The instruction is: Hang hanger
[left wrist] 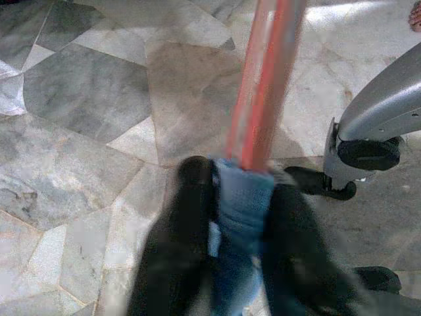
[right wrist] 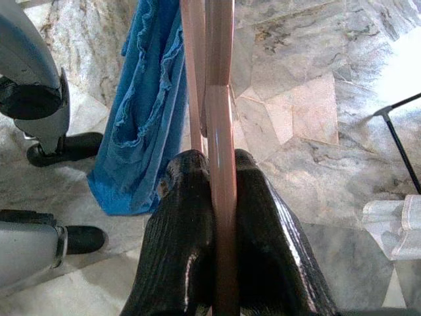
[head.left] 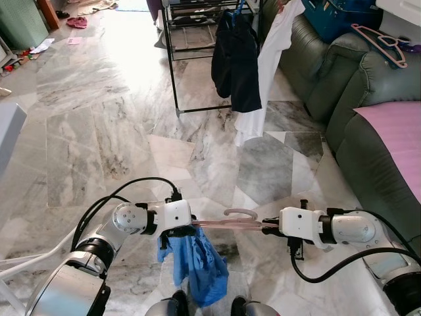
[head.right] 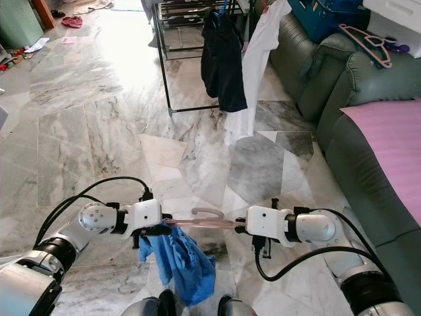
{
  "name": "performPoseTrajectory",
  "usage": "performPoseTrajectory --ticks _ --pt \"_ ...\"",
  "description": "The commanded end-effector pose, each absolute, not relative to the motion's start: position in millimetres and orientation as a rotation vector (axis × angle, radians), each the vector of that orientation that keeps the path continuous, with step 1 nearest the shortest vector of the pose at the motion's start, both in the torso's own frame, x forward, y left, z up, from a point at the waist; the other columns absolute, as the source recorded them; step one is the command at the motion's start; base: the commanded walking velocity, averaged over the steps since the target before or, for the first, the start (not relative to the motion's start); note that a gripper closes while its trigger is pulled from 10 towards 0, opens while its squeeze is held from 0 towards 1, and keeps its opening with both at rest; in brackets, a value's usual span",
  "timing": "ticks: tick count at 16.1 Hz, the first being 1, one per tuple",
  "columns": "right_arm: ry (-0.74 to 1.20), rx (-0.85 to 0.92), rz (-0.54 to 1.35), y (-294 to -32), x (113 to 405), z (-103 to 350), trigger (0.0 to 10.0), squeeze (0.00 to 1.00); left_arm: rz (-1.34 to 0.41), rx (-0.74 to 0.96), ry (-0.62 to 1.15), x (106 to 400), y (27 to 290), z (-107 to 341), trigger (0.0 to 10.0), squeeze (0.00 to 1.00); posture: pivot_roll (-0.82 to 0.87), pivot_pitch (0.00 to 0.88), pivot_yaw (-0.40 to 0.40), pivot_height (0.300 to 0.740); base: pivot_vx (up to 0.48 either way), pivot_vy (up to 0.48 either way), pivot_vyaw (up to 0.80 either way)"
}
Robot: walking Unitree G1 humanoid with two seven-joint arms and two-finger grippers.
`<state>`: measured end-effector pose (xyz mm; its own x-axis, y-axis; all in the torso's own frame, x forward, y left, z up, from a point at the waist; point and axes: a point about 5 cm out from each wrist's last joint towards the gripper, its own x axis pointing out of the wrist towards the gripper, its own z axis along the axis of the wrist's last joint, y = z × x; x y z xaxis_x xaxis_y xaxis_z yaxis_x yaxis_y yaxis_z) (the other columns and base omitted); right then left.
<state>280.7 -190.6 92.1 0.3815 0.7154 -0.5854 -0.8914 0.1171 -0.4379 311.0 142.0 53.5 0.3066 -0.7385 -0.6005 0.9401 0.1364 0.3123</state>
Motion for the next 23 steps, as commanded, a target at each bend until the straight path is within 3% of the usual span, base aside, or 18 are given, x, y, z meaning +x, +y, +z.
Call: performPoseTrajectory --ticks 1,10,15,16,17,23 --pt "0.209 -0.825 1.181 -187 282 97 10.0 0.00 -1.258 0.734 0.370 310 147 52 0.0 0.00 -0.25 0.175 0.037 0.740 0.000 0.000 0.00" --pt "0.173 -0.850 1.100 -182 287 94 10.0 0.00 -1.255 0.788 0.355 317 152 62 0.0 0.00 -0.23 0.163 0.047 0.740 0.000 0.000 0.00" --pt "0.303 -0.860 1.048 -209 292 104 10.0 0.00 -1.254 0.810 0.381 315 161 60 0.0 0.00 -0.23 0.164 0.052 0.740 0.000 0.000 0.00" --pt "0.320 -0.765 1.044 -209 294 106 10.0 0.68 -1.247 0.810 0.381 315 162 60 0.0 0.00 -0.23 0.165 0.052 0.740 0.000 0.000 0.00" --pt "0.323 -0.704 1.022 -209 296 108 10.0 1.00 -1.244 0.809 0.382 315 162 60 0.0 0.00 -0.23 0.165 0.052 0.740 0.000 0.000 0.00" --pt "0.307 -0.682 1.127 -199 290 125 10.0 1.00 -1.222 0.808 0.393 314 163 56 0.0 0.00 -0.23 0.165 0.048 0.740 0.000 0.000 0.00"
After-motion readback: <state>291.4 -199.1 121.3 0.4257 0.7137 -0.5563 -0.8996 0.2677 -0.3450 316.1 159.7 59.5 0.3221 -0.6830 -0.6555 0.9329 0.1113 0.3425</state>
